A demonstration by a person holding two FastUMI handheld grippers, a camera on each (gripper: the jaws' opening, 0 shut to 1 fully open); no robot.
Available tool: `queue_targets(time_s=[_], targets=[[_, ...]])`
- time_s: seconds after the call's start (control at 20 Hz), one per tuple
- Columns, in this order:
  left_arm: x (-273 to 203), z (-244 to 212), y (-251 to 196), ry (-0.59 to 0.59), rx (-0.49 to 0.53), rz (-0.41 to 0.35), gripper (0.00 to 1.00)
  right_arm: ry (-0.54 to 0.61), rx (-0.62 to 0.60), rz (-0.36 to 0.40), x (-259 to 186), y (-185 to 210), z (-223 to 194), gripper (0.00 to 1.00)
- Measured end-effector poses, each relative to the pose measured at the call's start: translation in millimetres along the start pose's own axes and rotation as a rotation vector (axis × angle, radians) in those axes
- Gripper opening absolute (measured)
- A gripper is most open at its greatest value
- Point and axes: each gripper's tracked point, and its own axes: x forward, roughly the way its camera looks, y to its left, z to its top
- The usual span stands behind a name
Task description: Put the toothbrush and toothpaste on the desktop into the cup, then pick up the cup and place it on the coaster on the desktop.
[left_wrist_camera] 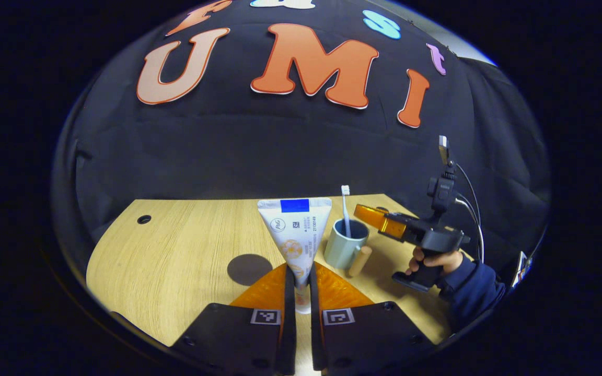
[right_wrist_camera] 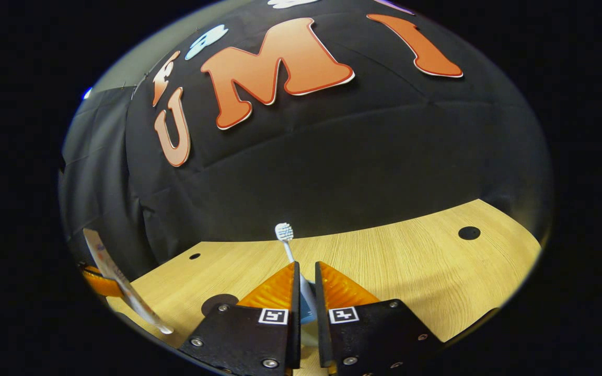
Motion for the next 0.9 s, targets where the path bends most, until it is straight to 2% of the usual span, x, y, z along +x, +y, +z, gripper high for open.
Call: queue_targets(time_s=[0.05,0.15,0.2,0.25,0.3,0.5,0.55,0.6,0.65,0.9], targets=[[11.9,7.5,-2.6,-0.019,-0.005,-0.01,0.16,0.008,0.005,0.005,-7.1,-1.0,-0.8,0.17],[33.3,25.7,-9.4,-0.061,-0.021,-0.032,0.16,0.016,0.009,0.002,-22.7,-6.2,-0.6,0.3],[41.0,33.6,-15.2,-0.077,-0.027,-0.041,0.14,0.016,0.005,-0.002,-30.9,-9.4,-0.6,0.46],[45.1,42.0,-22.6,-0.093,-0.032,-0.05,0.16,0.016,-0.004,-0.006,-39.8,-12.7,-0.9,0.43],[50.0,46.9,-28.8,-0.107,-0.039,-0.059,0.16,0.014,-0.019,-0.01,-48.7,-15.4,-1.3,0.51],[77.3,66.4,-51.8,-0.16,-0.089,-0.117,0.16,0.0,-0.059,-0.027,-83.3,-23.3,0.2,0.67],[84.4,69.5,-55.9,-0.173,-0.096,-0.126,0.16,-0.003,-0.053,-0.027,-91.0,-23.9,0.5,0.69],[90.6,74.3,-60.3,-0.188,-0.098,-0.135,0.15,-0.009,-0.046,-0.022,-98.2,-23.3,0.2,0.65],[96.9,77.2,-65.4,-0.199,-0.1,-0.143,0.15,-0.014,-0.04,-0.022,-103.3,-23.3,0.2,0.73],[125.6,83.5,-86.1,-0.23,-0.102,-0.18,0.15,-0.026,-0.068,-0.034,-127.2,-20.9,-5.3,0.8]])
